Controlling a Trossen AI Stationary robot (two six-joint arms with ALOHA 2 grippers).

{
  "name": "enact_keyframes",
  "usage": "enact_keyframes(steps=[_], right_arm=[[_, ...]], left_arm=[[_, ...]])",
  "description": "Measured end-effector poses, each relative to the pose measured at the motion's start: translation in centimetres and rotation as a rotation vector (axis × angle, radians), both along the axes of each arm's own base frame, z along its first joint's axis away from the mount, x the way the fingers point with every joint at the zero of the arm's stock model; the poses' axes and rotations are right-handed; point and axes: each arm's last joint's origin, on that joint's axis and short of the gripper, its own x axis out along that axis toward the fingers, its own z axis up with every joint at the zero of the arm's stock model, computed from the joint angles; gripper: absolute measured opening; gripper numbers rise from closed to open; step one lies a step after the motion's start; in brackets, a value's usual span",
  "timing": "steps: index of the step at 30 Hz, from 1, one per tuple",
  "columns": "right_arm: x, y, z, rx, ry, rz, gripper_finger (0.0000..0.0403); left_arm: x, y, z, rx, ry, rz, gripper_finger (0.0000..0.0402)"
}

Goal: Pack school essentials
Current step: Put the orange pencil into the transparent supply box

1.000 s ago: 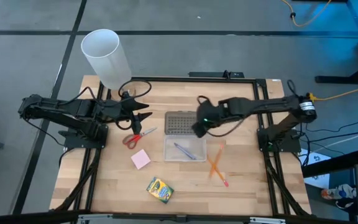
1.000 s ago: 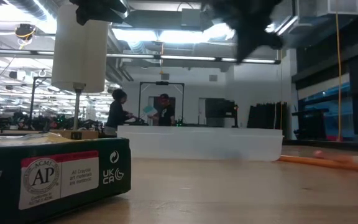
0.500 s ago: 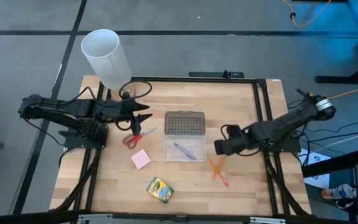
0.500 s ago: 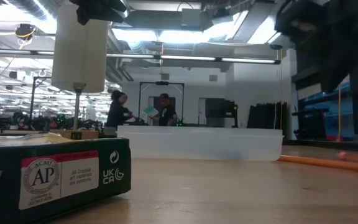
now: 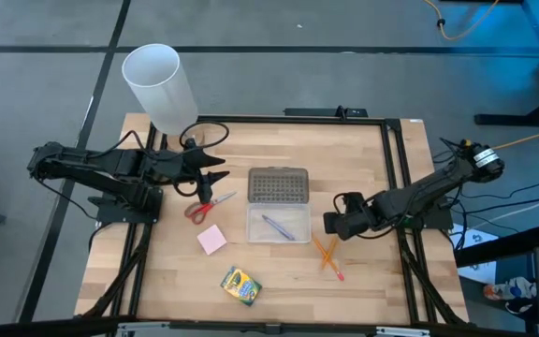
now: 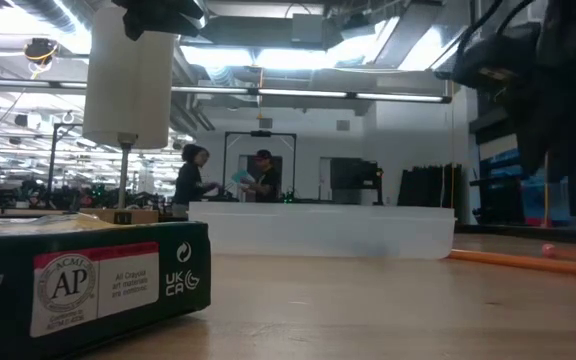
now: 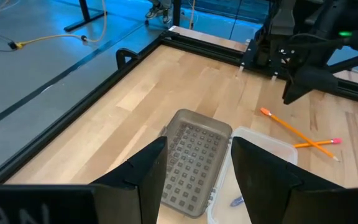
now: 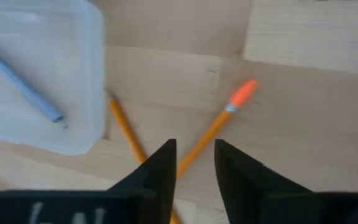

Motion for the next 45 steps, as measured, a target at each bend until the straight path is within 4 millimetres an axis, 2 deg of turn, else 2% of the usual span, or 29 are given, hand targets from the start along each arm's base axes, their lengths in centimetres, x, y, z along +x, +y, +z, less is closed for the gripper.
enact_keyframes(steps=[3, 8, 15, 21, 35, 39, 45], right_arm=[[0.0, 0.0, -0.5, 0.004, 0.041, -0.048, 0.0141], [-0.3, -0.5, -1.8, 0.044, 0.188, -0.231, 0.0182], [1.0, -1.2, -3.9, 0.079, 0.090, -0.238, 0.0198], [0.7, -2.0, -5.2, 0.064, 0.135, -0.306, 0.0194], [1.5, -2.1, -7.0, 0.044, 0.206, -0.307, 0.0189], [1.5, -2.0, -7.0, 0.049, 0.210, -0.307, 0.0167], [1.7, -1.9, -6.8, 0.063, 0.205, -0.305, 0.0105]], left_arm=[[0.0, 0.0, 0.0, 0.000, 0.000, 0.000, 0.0174], [0.0, 0.0, 0.0, 0.000, 0.000, 0.001, 0.0174], [0.0, 0.0, 0.0, 0.001, 0.001, 0.000, 0.0174], [0.0, 0.0, 0.0, 0.001, -0.001, 0.000, 0.0174], [0.0, 0.0, 0.0, 0.001, 0.001, 0.000, 0.0174], [0.0, 0.0, 0.0, 0.001, 0.001, 0.000, 0.0174], [0.0, 0.0, 0.0, 0.001, 0.001, 0.001, 0.0174]])
